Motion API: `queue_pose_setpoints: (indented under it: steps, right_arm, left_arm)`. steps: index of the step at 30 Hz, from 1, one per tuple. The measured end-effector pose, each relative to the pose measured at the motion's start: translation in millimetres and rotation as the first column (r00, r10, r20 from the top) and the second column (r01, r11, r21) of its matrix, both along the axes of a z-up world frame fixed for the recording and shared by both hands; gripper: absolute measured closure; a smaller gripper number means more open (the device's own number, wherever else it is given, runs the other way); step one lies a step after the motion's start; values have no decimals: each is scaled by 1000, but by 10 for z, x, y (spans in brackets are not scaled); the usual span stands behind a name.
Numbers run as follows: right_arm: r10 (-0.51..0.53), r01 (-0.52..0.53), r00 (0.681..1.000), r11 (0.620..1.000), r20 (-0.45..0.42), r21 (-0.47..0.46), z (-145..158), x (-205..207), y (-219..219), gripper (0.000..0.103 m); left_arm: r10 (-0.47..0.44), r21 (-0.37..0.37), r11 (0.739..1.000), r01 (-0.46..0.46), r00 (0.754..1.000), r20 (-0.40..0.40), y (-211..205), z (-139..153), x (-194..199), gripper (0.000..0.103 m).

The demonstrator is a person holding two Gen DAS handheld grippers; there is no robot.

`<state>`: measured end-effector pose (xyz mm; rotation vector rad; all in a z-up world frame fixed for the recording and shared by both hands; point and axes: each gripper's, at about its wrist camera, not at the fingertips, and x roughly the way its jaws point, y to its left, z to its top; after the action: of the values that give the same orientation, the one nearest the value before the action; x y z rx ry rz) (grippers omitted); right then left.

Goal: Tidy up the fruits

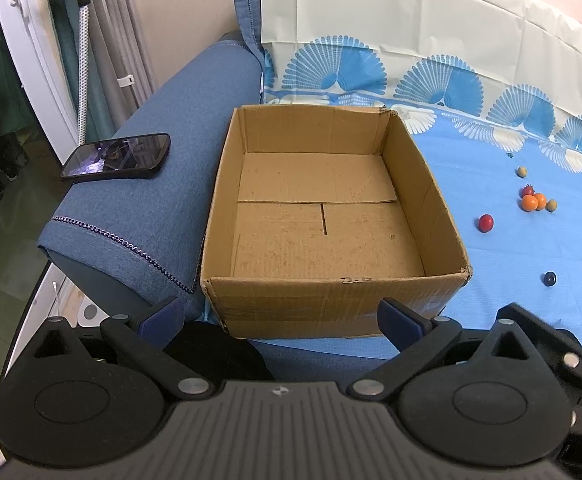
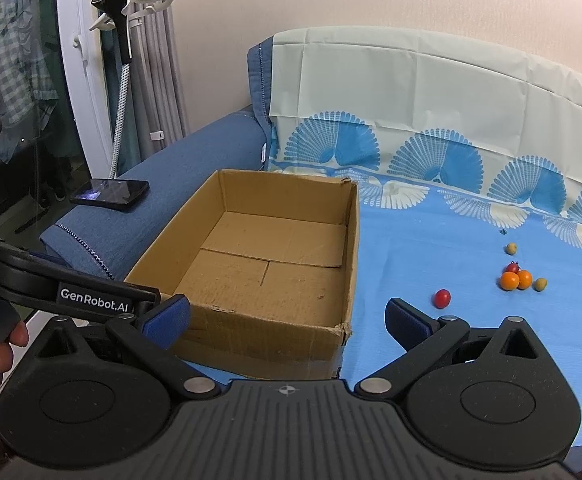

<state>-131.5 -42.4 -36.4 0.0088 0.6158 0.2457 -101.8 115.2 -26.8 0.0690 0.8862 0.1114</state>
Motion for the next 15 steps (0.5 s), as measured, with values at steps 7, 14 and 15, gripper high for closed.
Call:
queue_pose_setpoints:
  steps: [7, 14, 15]
  right_arm:
    - [-63, 63, 998, 997, -13, 40, -15, 46, -197, 0]
    - [-130, 131, 991, 990, -33, 56, -94, 82, -464, 0]
    - [-144, 145, 989, 988, -35, 55, -110, 88, -516, 0]
  left_arm:
    - [-39, 14, 999, 39, 999, -11, -165, -10, 48, 0]
    - [-106, 29, 994, 107, 994, -26, -438, -37, 118, 0]
    - [-115, 27, 993, 116, 993, -27, -472, -38, 129, 0]
